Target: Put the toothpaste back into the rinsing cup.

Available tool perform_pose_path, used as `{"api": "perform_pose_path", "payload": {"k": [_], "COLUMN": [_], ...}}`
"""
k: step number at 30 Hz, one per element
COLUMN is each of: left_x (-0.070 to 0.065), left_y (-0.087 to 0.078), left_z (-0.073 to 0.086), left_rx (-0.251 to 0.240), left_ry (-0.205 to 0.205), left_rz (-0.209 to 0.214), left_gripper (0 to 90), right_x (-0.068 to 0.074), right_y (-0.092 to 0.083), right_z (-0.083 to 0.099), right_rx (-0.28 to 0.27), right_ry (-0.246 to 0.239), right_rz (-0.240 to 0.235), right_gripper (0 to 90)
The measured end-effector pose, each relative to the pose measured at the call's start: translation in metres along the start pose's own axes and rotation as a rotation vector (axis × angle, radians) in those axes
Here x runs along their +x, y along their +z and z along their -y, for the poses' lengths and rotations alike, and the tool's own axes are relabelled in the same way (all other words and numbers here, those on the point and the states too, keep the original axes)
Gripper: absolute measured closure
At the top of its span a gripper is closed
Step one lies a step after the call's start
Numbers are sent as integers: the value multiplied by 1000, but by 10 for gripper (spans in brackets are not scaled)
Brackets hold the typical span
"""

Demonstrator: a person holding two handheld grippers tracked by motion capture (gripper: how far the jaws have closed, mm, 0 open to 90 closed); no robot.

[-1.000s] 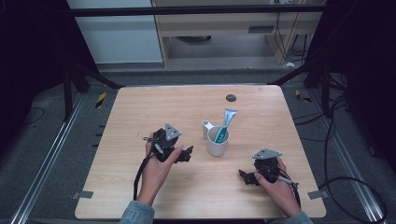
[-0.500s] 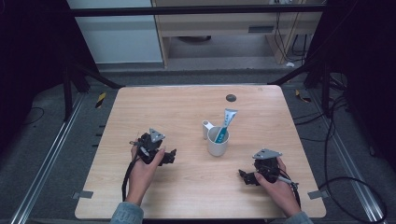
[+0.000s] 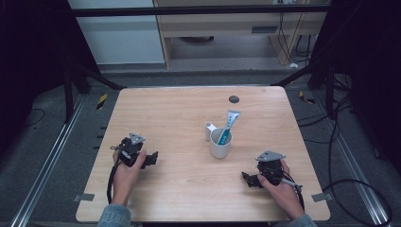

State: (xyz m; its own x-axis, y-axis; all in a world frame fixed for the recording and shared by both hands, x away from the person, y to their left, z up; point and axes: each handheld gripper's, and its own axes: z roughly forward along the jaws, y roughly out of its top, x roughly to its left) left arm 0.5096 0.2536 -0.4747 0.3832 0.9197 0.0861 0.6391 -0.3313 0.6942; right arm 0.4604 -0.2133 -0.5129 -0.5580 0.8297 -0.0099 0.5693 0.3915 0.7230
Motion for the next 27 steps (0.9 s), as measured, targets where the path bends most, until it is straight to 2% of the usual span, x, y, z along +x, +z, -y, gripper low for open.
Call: {"api": "perform_pose_path", "payload": {"k": [6,21,23,25,27], "left_x": [20,37,39,42,43], "left_y": [5,18,21,24,25], "left_z": [13,20,22,25,26], "left_rx": [19,39,29,-1,-19], "left_ry": [-54,-61,-71,-94,-93], "left_rz": [-18,-28,-21,-5,0], "left_gripper": [50,46,25,17,0], "right_x": [0,0,0,0,0], "right_y": [0,0,0,0,0], "right_z": [0,0,0,0,0], "right_rx": [-1,0,-1,0,0], "right_ry": [-1,0,-2,-2,-2], "right_rz": [0,0,0,0,0], "right_gripper": [7,7,7,7,7]}}
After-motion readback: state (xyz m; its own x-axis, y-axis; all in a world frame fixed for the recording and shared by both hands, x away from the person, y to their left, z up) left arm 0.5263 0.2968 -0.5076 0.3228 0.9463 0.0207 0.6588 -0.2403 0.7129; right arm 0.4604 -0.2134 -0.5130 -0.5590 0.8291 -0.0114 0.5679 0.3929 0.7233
